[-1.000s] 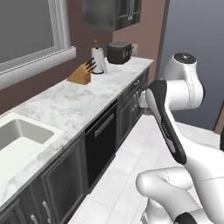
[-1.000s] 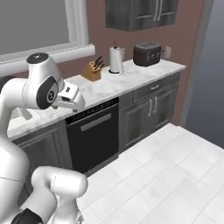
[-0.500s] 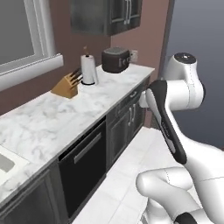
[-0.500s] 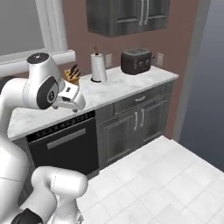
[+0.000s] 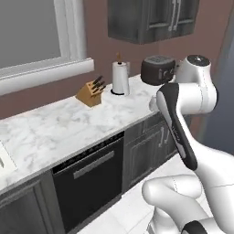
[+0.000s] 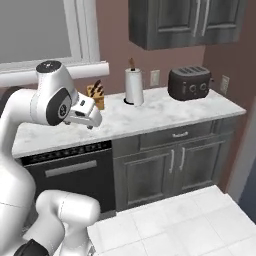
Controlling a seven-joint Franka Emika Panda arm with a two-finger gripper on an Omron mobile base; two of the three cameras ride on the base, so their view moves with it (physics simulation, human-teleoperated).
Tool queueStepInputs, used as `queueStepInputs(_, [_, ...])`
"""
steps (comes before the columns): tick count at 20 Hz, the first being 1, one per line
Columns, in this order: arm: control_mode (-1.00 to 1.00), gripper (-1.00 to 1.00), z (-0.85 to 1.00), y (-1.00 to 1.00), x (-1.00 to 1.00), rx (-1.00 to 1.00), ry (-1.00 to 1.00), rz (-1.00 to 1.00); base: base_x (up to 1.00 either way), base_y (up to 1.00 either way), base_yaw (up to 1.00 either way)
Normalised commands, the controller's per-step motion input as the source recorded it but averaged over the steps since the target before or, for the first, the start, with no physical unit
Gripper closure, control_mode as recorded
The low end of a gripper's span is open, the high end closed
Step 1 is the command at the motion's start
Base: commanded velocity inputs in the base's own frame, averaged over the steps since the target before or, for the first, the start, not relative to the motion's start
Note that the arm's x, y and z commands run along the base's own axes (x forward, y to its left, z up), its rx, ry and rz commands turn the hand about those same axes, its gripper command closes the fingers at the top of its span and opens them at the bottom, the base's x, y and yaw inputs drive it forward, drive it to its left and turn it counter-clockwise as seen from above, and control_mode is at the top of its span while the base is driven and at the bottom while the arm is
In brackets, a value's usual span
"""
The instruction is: Navigate to the dishwasher.
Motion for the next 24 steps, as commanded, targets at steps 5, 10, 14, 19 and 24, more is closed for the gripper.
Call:
queueStepInputs(5, [1.00, -1.00, 0.00, 0.00, 0.00, 0.00, 0.00, 0.00, 0.15, -0.52, 0.74])
queueStepInputs(10, [1.00, -1.00, 0.00, 0.00, 0.00, 0.00, 0.00, 0.00, 0.07, -0.30, 0.74])
queueStepInputs(14, [1.00, -1.00, 0.00, 0.00, 0.00, 0.00, 0.00, 0.00, 0.01, -0.28, 0.49])
queueStepInputs(19, [1.00, -1.00, 0.00, 0.00, 0.00, 0.00, 0.00, 0.00, 0.07, -0.08, 0.06])
queueStepInputs(24, [1.00, -1.00, 0.00, 0.00, 0.00, 0.00, 0.00, 0.00, 0.60, -0.12, 0.03])
